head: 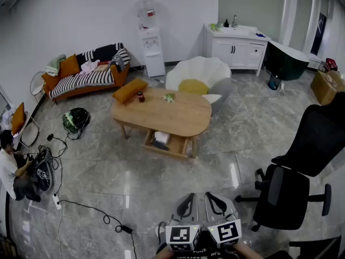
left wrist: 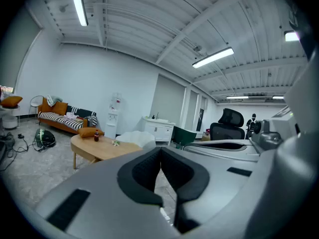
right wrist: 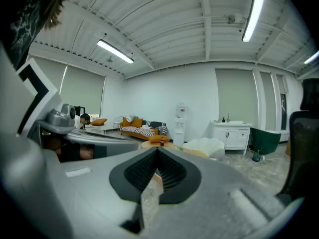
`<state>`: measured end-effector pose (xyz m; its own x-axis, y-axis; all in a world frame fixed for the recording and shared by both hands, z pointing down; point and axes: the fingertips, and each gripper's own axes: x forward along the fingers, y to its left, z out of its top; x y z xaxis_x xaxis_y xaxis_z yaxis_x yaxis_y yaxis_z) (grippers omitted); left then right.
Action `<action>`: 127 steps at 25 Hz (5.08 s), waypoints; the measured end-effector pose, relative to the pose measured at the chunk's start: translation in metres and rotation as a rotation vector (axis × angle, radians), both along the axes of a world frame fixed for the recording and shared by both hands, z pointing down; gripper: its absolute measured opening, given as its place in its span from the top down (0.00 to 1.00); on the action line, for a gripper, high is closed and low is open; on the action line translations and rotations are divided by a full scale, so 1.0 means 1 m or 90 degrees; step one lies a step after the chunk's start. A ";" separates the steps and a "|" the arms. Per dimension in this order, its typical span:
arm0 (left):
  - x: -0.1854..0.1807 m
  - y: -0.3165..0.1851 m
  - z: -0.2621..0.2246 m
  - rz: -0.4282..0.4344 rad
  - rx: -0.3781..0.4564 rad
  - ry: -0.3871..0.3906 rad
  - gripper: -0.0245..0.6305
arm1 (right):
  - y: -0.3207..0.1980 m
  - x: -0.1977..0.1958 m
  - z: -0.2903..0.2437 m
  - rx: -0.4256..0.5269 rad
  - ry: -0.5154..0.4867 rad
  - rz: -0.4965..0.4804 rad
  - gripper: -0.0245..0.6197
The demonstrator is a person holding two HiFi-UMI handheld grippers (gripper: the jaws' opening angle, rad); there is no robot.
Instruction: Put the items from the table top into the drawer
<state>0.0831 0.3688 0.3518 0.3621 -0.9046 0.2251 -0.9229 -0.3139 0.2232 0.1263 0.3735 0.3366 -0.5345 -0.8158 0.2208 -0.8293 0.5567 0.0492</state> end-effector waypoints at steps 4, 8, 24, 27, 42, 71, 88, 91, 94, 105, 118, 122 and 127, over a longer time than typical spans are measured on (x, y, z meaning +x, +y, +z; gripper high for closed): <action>0.009 0.004 0.000 -0.003 -0.001 -0.006 0.95 | 0.003 0.009 0.002 0.002 0.003 -0.003 0.96; 0.018 0.005 -0.005 -0.004 0.001 -0.010 0.95 | 0.006 0.013 0.002 -0.002 -0.011 -0.016 0.96; 0.036 0.001 -0.011 -0.012 0.027 -0.005 0.95 | 0.003 0.032 0.005 -0.010 -0.039 -0.015 0.96; 0.039 -0.007 -0.015 -0.004 0.037 -0.007 0.95 | -0.006 0.036 0.000 0.002 -0.033 -0.008 0.96; 0.044 -0.074 -0.032 0.045 0.069 0.006 0.95 | -0.069 0.029 -0.015 0.044 -0.012 0.016 0.96; -0.062 -0.245 -0.054 0.126 0.127 0.016 0.95 | -0.238 -0.068 -0.027 0.065 -0.030 0.119 0.96; -0.091 -0.276 -0.041 0.110 0.095 0.013 0.95 | -0.269 -0.088 -0.002 0.009 -0.062 0.126 0.96; -0.098 -0.288 -0.029 0.076 0.082 0.021 0.95 | -0.280 -0.085 0.005 0.003 -0.059 0.118 0.96; -0.096 -0.303 -0.030 0.071 0.079 0.005 0.95 | -0.294 -0.084 0.009 -0.002 -0.060 0.107 0.96; -0.092 -0.379 -0.009 0.019 0.038 -0.022 0.95 | -0.378 -0.070 0.014 -0.041 -0.064 0.057 0.96; -0.060 -0.485 0.005 -0.029 0.002 -0.027 0.95 | -0.496 -0.050 0.007 -0.053 -0.045 -0.027 0.96; -0.050 -0.508 0.006 -0.048 0.001 -0.029 0.95 | -0.525 -0.035 0.011 -0.061 -0.048 -0.035 0.96; -0.044 -0.533 0.013 -0.079 -0.017 -0.025 0.95 | -0.551 -0.029 0.016 -0.075 -0.056 -0.075 0.96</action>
